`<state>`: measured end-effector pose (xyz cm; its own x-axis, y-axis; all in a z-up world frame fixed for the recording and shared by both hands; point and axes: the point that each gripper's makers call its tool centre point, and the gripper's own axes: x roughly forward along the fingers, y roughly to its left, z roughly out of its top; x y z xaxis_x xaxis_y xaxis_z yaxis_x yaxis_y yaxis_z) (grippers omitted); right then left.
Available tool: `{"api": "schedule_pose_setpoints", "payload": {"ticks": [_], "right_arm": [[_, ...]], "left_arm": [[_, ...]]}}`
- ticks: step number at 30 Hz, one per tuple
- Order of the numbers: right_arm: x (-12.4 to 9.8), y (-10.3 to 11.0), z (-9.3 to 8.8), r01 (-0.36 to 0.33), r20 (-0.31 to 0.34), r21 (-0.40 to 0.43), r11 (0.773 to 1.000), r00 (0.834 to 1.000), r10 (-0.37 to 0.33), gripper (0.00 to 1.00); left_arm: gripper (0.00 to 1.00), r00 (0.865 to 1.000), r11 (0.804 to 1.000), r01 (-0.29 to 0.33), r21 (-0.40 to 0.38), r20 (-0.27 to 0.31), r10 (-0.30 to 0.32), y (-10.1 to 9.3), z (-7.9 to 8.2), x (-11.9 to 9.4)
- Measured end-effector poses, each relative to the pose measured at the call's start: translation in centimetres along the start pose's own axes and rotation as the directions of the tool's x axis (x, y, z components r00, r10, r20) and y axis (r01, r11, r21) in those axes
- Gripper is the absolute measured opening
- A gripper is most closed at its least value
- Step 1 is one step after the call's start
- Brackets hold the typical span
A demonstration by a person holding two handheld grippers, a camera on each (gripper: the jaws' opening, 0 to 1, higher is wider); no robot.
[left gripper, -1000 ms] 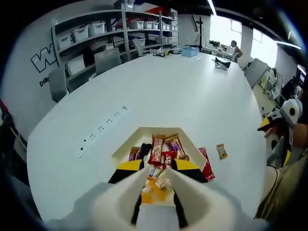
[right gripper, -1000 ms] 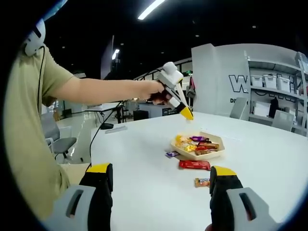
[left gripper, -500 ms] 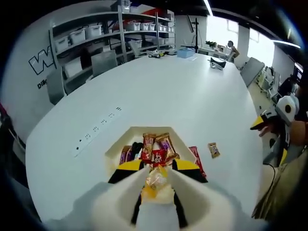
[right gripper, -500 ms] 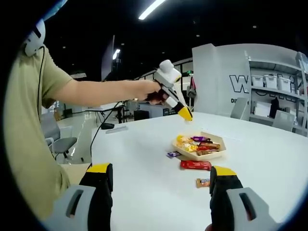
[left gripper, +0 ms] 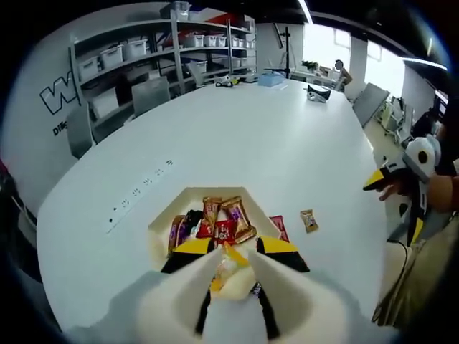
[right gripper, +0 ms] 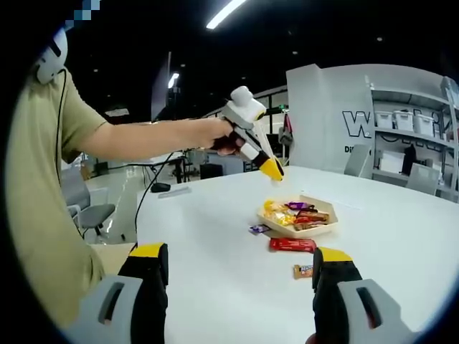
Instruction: Place the target food into the container with the food tongs after gripping and lifting it, then release it inside without dropping or visibly crushing the food.
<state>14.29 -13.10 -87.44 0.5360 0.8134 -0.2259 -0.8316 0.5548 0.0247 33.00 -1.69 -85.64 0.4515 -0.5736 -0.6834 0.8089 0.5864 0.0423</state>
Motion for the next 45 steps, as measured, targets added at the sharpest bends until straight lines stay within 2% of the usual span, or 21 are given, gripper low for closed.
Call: {"api": "schedule_pose_setpoints", "payload": {"ticks": [25, 45], "right_arm": [[0.4, 0.1, 0.1, -0.008, 0.003, 0.003, 1.0, 1.0, 0.008, 0.82], [0.4, 0.0, -0.2, -0.009, 0.003, 0.01, 1.0, 1.0, 0.009, 0.81]], "left_arm": [[0.23, 1.0, 1.0, 0.004, 0.018, 0.001, -0.004, -1.4, -1.8, -1.1], [0.23, 1.0, 0.999, 0.02, 0.028, 0.014, -0.02, -4.2, -3.0, -0.7]]}}
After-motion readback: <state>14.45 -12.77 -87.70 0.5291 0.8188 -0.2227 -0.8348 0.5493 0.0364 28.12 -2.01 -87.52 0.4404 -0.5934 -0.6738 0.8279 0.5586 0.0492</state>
